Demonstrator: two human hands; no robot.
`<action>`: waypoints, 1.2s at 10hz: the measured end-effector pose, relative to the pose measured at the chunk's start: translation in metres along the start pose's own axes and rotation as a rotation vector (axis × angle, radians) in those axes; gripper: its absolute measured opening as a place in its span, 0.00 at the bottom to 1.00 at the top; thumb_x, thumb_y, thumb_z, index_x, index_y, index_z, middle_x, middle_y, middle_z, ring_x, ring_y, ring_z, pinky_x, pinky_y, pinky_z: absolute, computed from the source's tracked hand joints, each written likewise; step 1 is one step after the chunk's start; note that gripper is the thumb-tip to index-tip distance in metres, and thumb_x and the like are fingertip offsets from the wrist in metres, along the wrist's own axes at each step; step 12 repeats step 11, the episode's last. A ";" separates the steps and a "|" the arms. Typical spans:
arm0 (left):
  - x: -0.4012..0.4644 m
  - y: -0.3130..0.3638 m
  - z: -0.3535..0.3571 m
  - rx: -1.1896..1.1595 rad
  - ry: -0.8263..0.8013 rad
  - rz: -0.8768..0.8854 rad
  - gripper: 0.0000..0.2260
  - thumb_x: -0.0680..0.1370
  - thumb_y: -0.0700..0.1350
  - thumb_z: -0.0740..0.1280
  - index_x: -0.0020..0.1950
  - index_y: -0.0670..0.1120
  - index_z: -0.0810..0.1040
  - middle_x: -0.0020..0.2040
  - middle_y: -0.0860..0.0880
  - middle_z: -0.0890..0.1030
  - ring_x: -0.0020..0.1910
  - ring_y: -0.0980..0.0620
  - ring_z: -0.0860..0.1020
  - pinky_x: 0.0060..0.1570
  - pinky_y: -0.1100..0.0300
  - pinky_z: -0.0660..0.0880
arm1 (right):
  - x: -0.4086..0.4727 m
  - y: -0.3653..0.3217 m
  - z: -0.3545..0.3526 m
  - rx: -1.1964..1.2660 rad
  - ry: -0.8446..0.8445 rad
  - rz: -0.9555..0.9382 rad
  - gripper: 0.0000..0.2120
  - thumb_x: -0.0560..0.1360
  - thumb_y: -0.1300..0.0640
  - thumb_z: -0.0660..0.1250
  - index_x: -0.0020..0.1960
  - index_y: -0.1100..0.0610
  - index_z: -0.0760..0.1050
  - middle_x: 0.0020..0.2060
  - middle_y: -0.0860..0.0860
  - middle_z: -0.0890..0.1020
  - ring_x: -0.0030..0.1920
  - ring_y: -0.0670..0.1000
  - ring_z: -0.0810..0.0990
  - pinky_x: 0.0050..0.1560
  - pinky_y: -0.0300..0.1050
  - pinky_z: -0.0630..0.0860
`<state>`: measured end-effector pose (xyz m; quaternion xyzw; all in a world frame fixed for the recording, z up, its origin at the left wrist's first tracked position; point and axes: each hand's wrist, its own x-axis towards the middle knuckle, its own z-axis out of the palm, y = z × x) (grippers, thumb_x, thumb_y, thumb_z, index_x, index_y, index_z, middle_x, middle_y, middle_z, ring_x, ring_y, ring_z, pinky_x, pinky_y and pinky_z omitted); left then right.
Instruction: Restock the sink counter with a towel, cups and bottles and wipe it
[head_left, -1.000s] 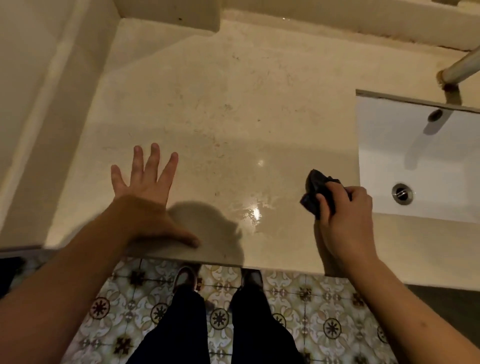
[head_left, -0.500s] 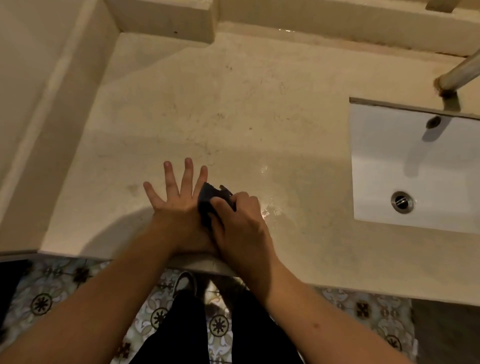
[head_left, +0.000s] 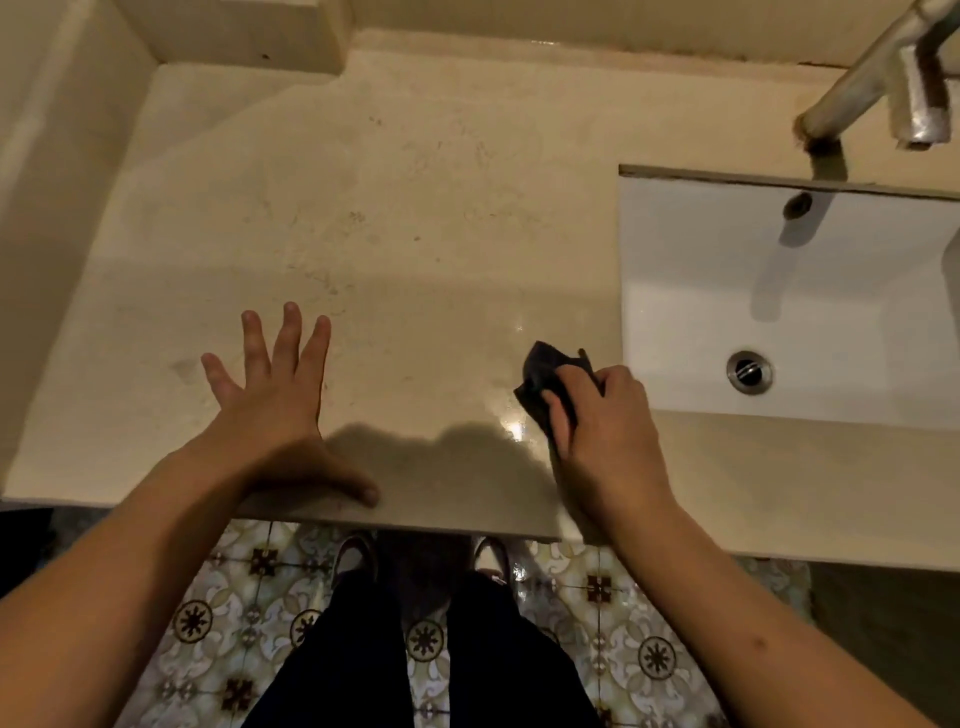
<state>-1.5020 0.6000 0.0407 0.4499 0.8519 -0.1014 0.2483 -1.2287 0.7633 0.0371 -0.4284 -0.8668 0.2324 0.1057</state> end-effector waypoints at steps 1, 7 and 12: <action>-0.006 0.002 0.000 -0.015 0.034 0.020 0.79 0.37 0.85 0.63 0.77 0.57 0.27 0.77 0.51 0.25 0.73 0.42 0.23 0.67 0.24 0.36 | 0.016 0.037 -0.030 -0.080 0.054 0.128 0.14 0.82 0.53 0.61 0.64 0.57 0.74 0.50 0.62 0.74 0.45 0.60 0.74 0.41 0.47 0.67; -0.101 0.021 0.001 -0.323 0.279 0.069 0.43 0.70 0.66 0.71 0.79 0.54 0.57 0.74 0.51 0.68 0.72 0.48 0.66 0.66 0.46 0.66 | -0.012 -0.078 -0.001 -0.007 -0.220 -0.139 0.25 0.80 0.52 0.64 0.76 0.51 0.65 0.68 0.56 0.71 0.65 0.57 0.70 0.62 0.52 0.73; -0.175 0.023 0.011 -0.496 0.220 0.277 0.24 0.72 0.63 0.71 0.66 0.57 0.74 0.57 0.58 0.80 0.53 0.60 0.77 0.49 0.64 0.72 | -0.105 -0.075 -0.070 -0.143 -0.294 -0.029 0.17 0.78 0.45 0.66 0.66 0.48 0.72 0.59 0.52 0.78 0.55 0.53 0.79 0.50 0.46 0.73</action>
